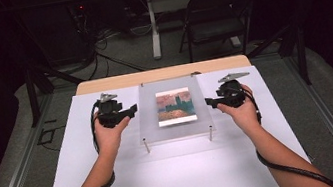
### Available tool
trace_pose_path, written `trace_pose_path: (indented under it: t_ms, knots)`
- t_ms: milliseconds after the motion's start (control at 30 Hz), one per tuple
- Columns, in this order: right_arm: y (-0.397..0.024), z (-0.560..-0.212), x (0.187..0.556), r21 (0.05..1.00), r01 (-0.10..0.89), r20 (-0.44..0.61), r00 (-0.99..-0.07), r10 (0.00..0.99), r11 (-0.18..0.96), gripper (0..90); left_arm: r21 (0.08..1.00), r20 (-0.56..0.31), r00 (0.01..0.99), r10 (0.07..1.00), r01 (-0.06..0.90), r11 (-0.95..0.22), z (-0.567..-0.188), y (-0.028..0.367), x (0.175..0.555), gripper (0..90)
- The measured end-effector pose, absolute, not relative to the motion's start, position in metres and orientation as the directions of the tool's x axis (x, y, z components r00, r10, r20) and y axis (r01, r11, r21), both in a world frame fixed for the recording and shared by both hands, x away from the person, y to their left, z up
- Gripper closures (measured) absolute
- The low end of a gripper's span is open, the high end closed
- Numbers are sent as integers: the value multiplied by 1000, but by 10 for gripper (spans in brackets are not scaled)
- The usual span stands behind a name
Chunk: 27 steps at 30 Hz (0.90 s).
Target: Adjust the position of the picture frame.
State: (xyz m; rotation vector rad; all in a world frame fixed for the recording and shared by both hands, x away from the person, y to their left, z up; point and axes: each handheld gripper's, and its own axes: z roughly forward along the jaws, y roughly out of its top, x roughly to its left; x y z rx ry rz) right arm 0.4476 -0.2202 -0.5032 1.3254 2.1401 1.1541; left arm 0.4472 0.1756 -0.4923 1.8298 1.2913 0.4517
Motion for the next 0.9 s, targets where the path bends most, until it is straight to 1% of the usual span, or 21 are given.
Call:
trace_pose_path:
  t_ms: [333, 600, 900]
  knots:
    - [-210, -513, 476, 785, 584, 123, -476, 871, 208, 372, 757, -207, 386, 899, 645, -103, -507, 164, 476, 353]
    - [-205, -517, 491, 775, 604, 145, -458, 877, 187, 367, 739, -191, 395, 898, 660, -134, -512, 154, 488, 353]
    - [-193, -524, 504, 748, 634, 173, -475, 863, 198, 369, 710, -192, 385, 903, 690, -143, -521, 149, 499, 349]
